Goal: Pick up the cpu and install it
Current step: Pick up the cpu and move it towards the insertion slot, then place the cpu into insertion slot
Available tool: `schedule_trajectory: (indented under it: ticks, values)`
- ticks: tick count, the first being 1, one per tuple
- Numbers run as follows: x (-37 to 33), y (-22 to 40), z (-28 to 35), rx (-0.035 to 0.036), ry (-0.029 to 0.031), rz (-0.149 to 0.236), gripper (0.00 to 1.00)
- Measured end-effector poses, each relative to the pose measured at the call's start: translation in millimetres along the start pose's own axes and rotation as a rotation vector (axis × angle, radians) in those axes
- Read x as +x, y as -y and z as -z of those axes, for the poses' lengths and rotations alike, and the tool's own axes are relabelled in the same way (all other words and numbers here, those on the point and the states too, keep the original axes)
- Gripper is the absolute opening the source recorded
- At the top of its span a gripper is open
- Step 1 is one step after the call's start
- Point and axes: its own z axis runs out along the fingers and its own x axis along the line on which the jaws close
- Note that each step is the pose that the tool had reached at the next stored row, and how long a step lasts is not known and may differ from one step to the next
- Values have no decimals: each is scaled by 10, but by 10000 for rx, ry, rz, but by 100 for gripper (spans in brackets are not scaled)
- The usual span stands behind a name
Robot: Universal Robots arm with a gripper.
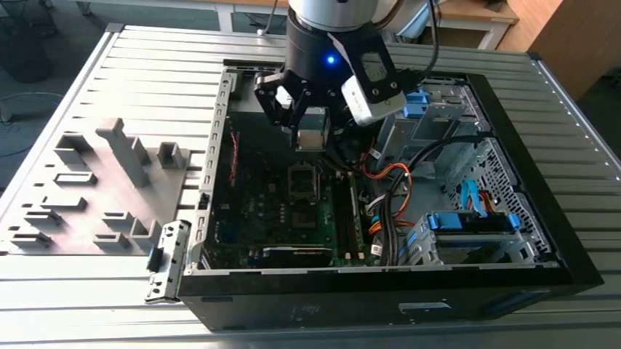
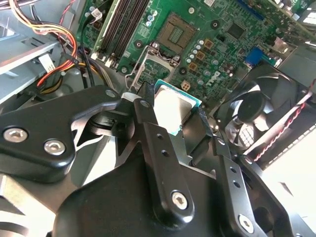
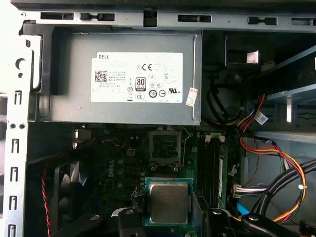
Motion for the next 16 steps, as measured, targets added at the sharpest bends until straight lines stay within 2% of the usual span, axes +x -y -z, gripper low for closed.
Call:
schedule_trajectory:
  ticks: [16]
  values:
    - [-1,25,-100,1,-1,49,47]
